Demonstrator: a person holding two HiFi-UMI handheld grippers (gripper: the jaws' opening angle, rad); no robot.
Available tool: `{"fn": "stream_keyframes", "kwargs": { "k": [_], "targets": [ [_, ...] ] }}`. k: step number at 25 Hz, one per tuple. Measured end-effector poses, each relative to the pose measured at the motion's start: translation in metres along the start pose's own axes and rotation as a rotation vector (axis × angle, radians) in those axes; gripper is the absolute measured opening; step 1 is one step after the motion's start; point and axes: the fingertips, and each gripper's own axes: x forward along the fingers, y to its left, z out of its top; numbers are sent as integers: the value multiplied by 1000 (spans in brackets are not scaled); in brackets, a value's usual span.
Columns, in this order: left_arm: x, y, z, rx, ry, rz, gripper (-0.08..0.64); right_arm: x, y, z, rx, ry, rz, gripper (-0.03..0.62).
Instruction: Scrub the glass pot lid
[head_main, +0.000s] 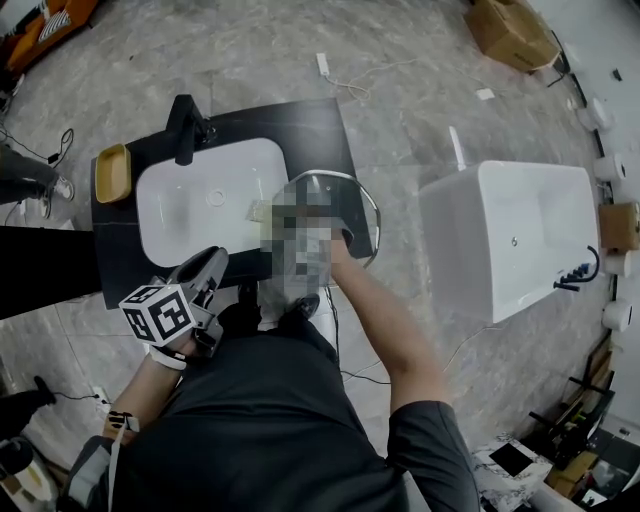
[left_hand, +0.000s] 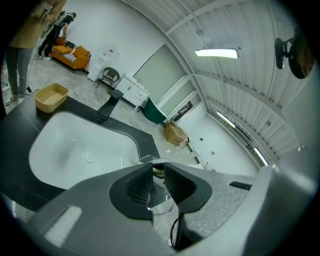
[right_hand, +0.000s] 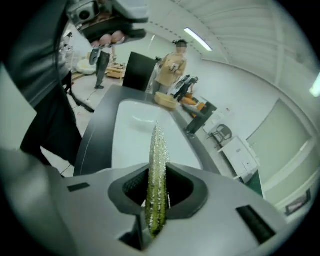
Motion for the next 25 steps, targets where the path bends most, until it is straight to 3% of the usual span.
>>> {"fn": "stream_keyframes", "kwargs": {
  "k": [4,6,8,11,13,15,18,21,25],
  "targets": [
    [6,0,3,3,7,-7,71,-30,-8,34,271,-113,-107,64],
    [12,-5,2,13,24,-24,71,-43,2,29,388,-132,-135,64],
    [19,-13,0,30,44,-44,71,-62,6,13,452,-137,-221,64],
    [29,-21,-3,51,76,-63,71,-111,1,-28,611,-164,-444,64],
    [36,-25,-5,46,101,-77,71,-146,-8,-76,810,-167,-660,63],
    [42,-30,-9,42,126,-89,71,-162,-15,-125,1053,-178,-797,63],
    [47,-36,-12,66,146,-90,71,-161,-12,-163,1376,-223,-840,63],
    [50,-39,-12,78,160,-90,71,-150,0,-169,1675,-295,-823,64],
    [51,-38,-12,79,170,-85,71,-143,7,-162,1828,-323,-838,64]
  ]
}}
